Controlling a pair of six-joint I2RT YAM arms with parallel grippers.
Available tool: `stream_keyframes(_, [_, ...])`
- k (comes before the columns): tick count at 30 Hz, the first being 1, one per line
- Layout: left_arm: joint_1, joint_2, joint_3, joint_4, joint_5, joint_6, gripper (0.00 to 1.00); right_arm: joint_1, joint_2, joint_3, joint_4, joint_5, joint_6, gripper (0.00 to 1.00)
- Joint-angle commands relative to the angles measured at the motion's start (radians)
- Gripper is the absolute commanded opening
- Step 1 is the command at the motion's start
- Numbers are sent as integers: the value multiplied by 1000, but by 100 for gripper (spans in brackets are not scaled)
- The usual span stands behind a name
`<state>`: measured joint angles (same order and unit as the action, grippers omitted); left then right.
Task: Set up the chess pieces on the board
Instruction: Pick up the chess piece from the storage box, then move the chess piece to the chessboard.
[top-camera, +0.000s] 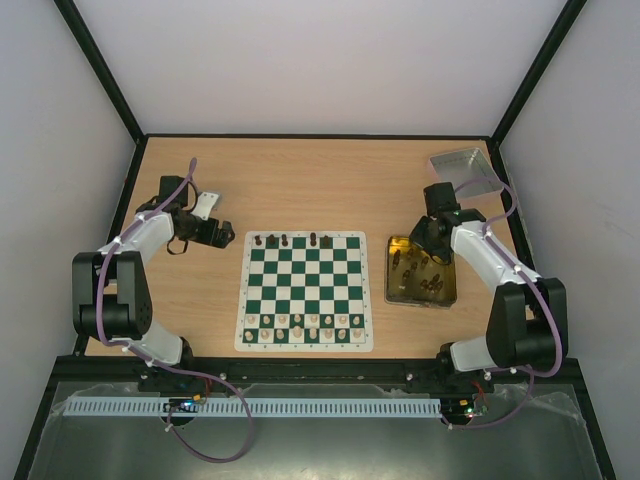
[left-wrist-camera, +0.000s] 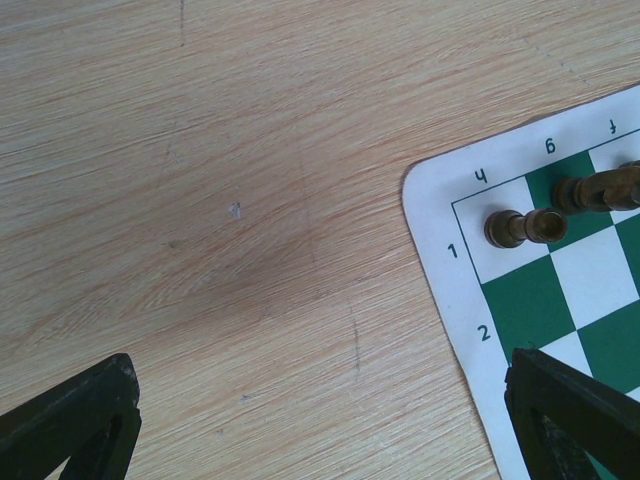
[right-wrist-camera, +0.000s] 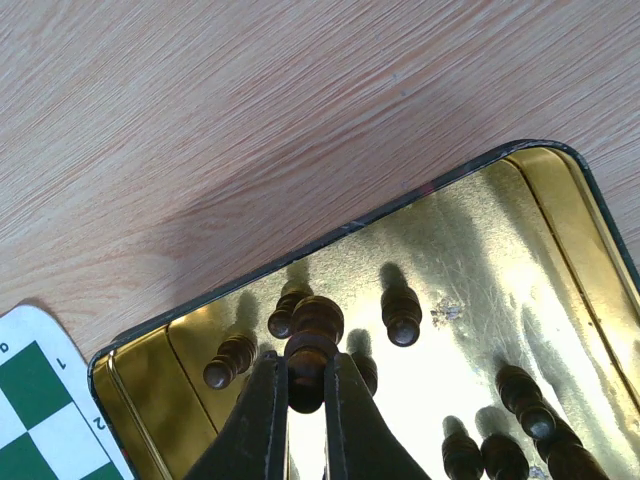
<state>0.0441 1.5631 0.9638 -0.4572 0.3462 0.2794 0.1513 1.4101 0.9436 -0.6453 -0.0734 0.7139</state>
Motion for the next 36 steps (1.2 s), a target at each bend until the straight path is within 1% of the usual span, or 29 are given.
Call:
stream_keyframes(1, [-3, -14, -2, -5, -8, -6, 99, 6, -15, 16, -16, 17, -14, 2])
stream_keyframes(7, [-3, -14, -1, -6, -9, -8, 99, 6, -7, 23, -18, 7, -13, 2])
stream_keyframes(11, [-5, -19, 14, -9, -15, -3, 98, 10, -29, 41, -28, 7, -6, 2])
stream_keyframes(15, [-36, -29, 70, -34, -42, 21, 96, 58, -51, 106, -62, 56, -5, 2])
stream_keyframes(17, [-79, -30, 100, -63, -74, 44, 92, 101, -62, 157, -92, 93, -6, 2])
stream_keyframes(19, [-145, -28, 119, -77, -124, 67, 88, 139, -65, 205, -114, 122, -8, 2])
stream_keyframes(22, [-238, -5, 159, -100, -179, 96, 82, 176, -63, 246, -140, 131, -16, 2])
stream_keyframes(25, [-301, 55, 228, -156, -180, 135, 75, 194, -66, 238, -136, 99, -23, 2])
stream_keyframes(28, [-352, 107, 281, -177, -226, 179, 67, 203, -82, 202, -120, 73, -25, 2])
stream_keyframes(32, [-392, 181, 378, -243, -219, 216, 66, 203, -104, 156, -102, 54, -32, 2])
stream_keyframes(36, [-422, 237, 463, -305, -199, 268, 57, 204, -115, 136, -98, 47, -46, 2])
